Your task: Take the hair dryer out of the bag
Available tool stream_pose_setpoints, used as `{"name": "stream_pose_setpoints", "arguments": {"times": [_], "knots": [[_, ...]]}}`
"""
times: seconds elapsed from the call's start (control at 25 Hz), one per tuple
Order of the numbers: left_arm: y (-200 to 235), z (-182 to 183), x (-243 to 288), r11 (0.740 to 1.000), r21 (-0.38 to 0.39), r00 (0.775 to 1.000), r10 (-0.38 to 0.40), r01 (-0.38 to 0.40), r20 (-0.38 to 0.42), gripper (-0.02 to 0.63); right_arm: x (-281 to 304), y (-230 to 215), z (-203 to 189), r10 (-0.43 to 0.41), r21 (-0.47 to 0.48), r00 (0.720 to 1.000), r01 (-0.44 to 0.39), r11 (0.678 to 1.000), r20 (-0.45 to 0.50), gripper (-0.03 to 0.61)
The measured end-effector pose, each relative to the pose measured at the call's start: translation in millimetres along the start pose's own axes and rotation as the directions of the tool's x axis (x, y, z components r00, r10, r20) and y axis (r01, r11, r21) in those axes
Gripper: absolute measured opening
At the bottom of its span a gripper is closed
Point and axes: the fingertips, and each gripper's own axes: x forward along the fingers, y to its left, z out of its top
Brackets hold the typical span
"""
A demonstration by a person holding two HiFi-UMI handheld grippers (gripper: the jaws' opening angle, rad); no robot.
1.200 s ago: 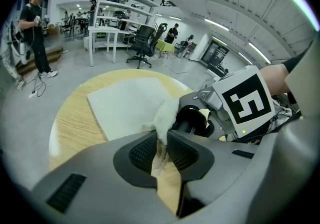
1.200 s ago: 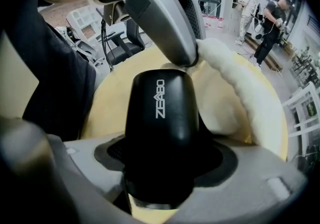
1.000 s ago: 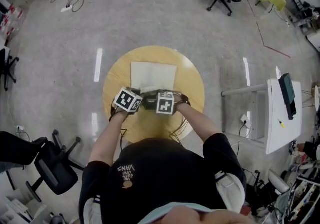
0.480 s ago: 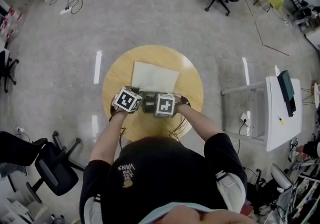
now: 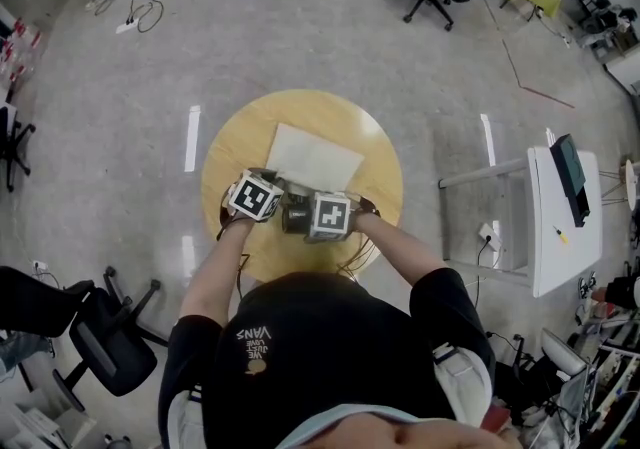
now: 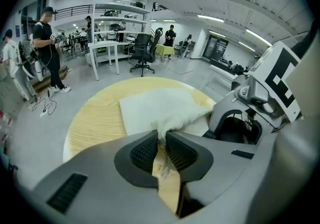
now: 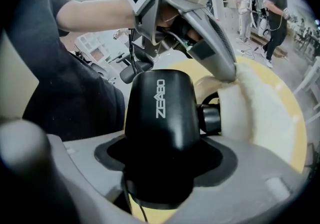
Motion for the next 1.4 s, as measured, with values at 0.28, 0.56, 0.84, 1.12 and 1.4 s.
{"name": "stream_pose_setpoints", "arguments": {"times": [0.28,0.56,0.84,1.12,1.4], "knots": [[-3,-1,3,0.999,0.033,1.000,0.022,-0.023,0.013,0.060,-1,21,4,0.049,0.026,0.998,-0.050,0.998,0.039,0.350],[-1,3,4,0.999,0.041,0.999,0.034,-0.035,0.018,0.060,-2,35,5,0.060,-0.002,0.998,-0.060,0.998,0.037,0.350],[4,6,6,0.999,0.031,0.999,0.041,-0.041,0.022,0.058,-3,43,6,0.062,-0.034,0.997,-0.061,0.998,0.037,0.350],[16,12,6,0.997,-0.012,0.997,0.073,-0.073,0.032,0.058,-5,63,1,0.093,-0.034,0.995,-0.092,0.995,0.037,0.350],[27,12,7,0.995,-0.046,0.995,0.090,-0.088,0.034,0.058,-4,67,0,0.085,-0.023,0.996,-0.084,0.996,0.041,0.350]]}}
